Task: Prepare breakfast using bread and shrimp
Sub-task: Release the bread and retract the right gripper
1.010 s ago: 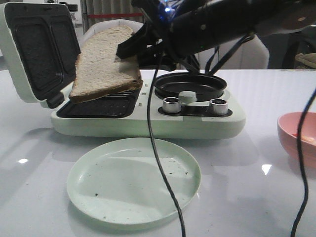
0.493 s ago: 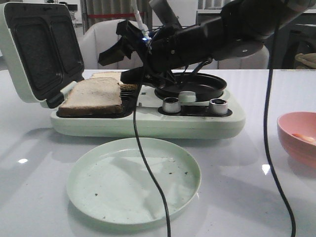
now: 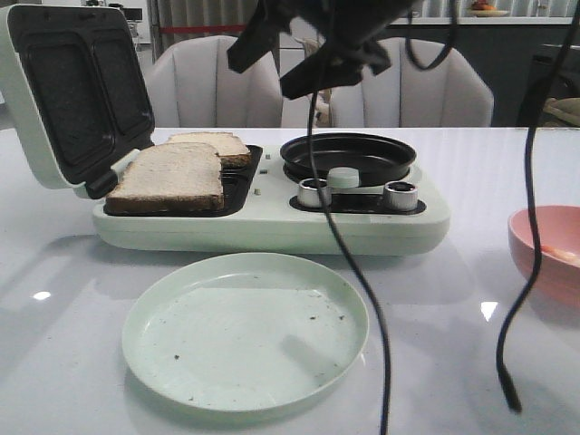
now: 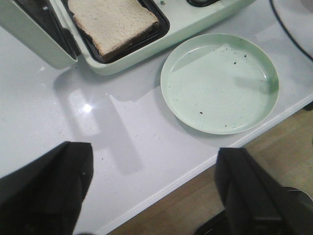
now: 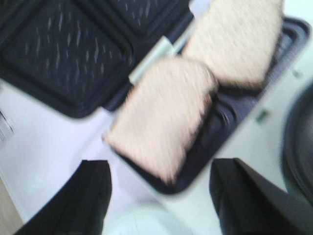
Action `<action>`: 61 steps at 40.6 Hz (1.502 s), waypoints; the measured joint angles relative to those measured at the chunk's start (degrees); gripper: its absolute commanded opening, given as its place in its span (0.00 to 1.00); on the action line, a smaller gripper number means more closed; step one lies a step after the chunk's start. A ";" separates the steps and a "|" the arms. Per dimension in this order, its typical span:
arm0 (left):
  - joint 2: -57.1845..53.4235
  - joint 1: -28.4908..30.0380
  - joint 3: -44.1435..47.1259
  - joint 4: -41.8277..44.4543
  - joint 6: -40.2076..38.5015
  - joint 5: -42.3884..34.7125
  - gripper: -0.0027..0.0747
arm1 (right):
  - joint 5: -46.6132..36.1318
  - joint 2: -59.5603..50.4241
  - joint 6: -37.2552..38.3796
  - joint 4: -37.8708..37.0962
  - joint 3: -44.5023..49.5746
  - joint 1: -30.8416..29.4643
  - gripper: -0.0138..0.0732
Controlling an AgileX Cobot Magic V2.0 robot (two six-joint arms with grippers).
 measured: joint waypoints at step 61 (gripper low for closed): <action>17.33 8.16 -10.59 15.11 -2.50 8.94 0.17 | 11.28 -48.89 39.25 -46.93 37.08 -0.09 0.78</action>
